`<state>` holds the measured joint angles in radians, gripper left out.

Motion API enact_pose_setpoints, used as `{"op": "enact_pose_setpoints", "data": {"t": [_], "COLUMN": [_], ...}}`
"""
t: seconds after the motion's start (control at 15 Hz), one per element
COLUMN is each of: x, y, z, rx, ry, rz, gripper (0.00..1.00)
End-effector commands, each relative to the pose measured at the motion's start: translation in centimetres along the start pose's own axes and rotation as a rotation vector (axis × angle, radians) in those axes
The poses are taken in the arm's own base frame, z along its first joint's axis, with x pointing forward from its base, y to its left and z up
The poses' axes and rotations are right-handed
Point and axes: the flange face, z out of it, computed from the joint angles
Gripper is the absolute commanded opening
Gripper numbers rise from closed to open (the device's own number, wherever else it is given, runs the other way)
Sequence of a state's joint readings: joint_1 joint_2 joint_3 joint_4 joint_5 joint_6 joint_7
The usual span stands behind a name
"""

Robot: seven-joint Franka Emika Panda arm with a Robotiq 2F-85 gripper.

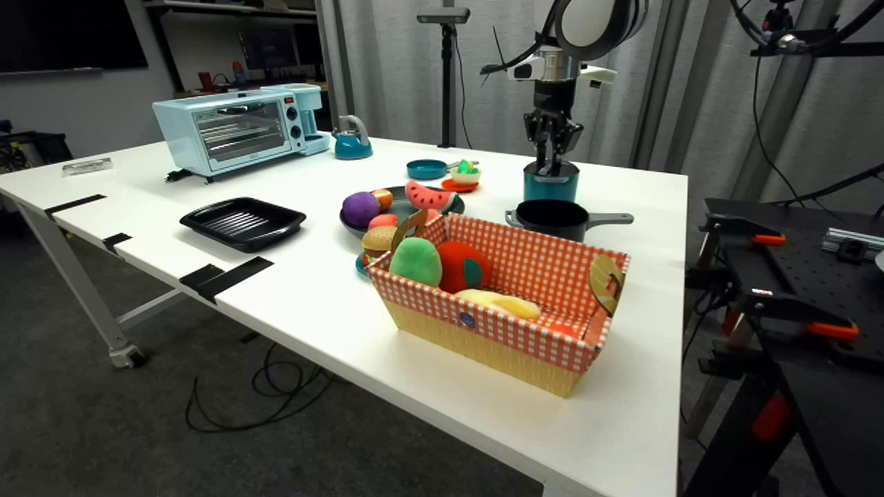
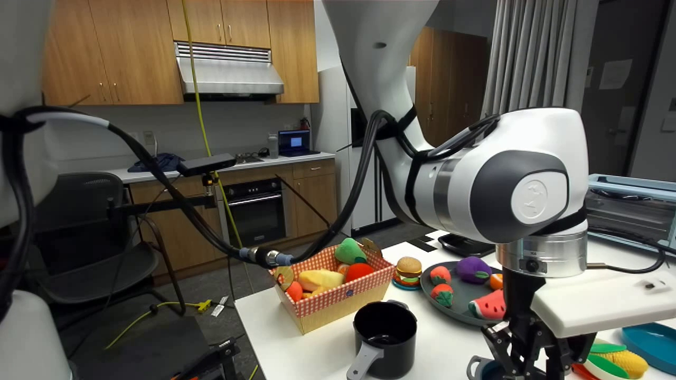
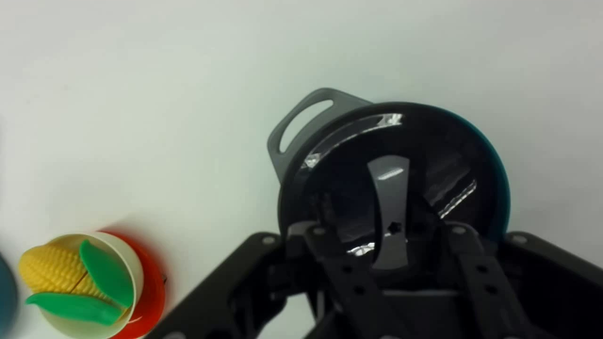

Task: Remove the lid from the blue pot and place it on the black pot

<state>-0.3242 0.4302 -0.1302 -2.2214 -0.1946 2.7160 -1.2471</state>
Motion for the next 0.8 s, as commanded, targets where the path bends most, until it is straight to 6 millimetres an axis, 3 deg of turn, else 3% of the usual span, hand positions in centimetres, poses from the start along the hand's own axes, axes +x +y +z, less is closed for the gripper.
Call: {"op": "enact_pose_setpoints", "data": {"t": [0.0, 0.13, 0.4, 0.73], "x": [0.0, 0.1, 0.3, 0.5], "y": [-0.4, -0.8, -0.8, -0.4], "z": [0.2, 0.0, -1.0, -4.0], "rx": [-0.020, -0.016, -0.018, -0.042], "ry": [-0.010, -0.010, -0.004, 0.015], "rz": [-0.034, -0.035, -0.033, -0.017], "gripper": [0.11, 0.00, 0.04, 0.04]}}
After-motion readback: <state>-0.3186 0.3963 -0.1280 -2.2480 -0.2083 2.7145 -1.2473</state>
